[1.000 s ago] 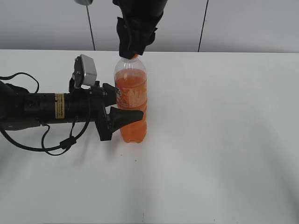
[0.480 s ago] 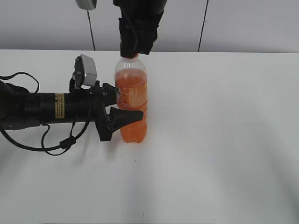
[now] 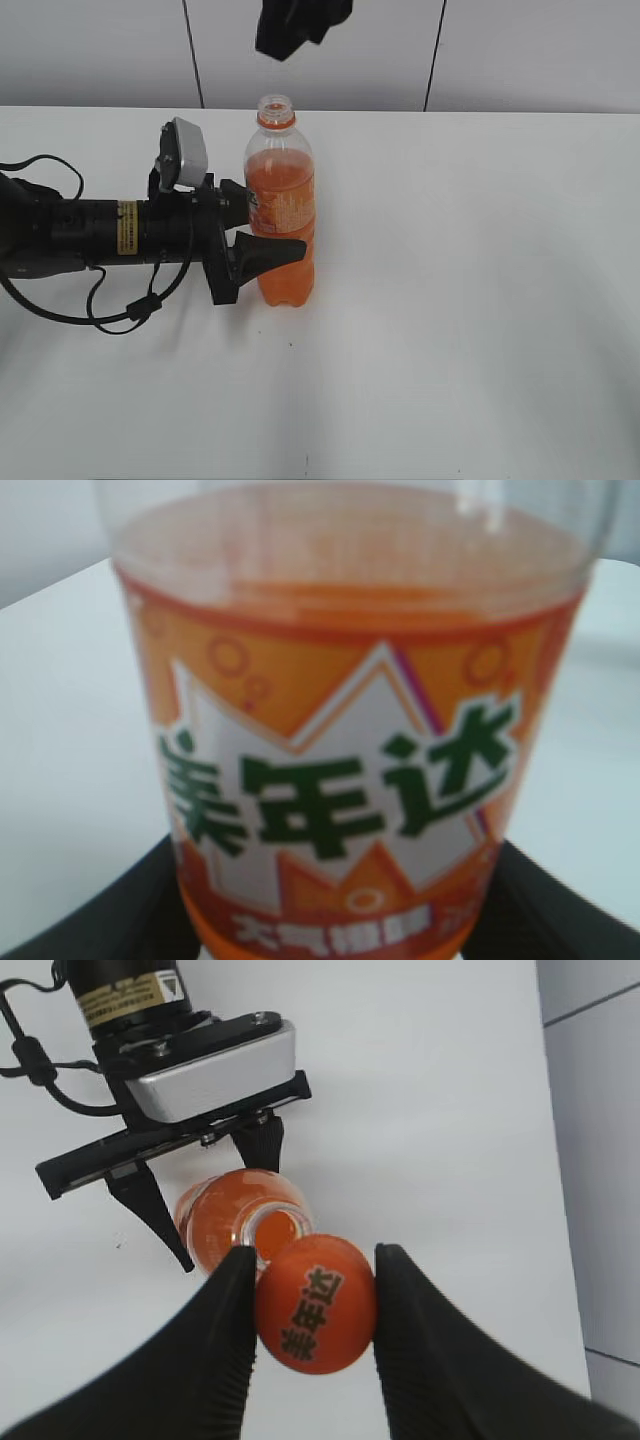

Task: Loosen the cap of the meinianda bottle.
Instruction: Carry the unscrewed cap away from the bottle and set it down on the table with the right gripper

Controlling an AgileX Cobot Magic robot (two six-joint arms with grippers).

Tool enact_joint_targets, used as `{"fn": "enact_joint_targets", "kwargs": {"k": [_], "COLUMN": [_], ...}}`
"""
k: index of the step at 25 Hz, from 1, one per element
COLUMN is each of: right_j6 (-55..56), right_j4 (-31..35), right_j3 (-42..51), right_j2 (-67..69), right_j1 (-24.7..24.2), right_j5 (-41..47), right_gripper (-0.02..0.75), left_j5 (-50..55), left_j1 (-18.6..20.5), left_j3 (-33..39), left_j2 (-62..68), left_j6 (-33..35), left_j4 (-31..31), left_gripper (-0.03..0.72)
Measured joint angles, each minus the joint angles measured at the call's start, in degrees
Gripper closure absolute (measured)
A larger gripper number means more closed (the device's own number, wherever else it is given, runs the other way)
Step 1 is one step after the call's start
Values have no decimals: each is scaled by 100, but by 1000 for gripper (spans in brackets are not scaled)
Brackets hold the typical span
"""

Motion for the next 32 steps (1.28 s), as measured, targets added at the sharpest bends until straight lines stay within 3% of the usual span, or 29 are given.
{"fn": "enact_joint_targets", "kwargs": {"k": [5, 9, 17, 32], "right_j6": [955, 2763, 5060, 5034], "right_j4": [-145, -573, -814, -426], "right_j3": [0, 0, -2, 111], "right_j2": [-490, -655, -647, -647], "right_j1": [-5, -71, -647, -2888], "right_j5": [0, 0, 0, -6], "right_gripper": [469, 469, 469, 469], "left_j5": [0, 0, 1, 1], "left_j1": [0, 0, 0, 0], "left_j3": [0, 0, 0, 0], "left_j2": [0, 0, 0, 0], "left_j6": [0, 0, 0, 0], "left_j4": [7, 7, -4, -26], "left_gripper": [263, 263, 263, 263]}}
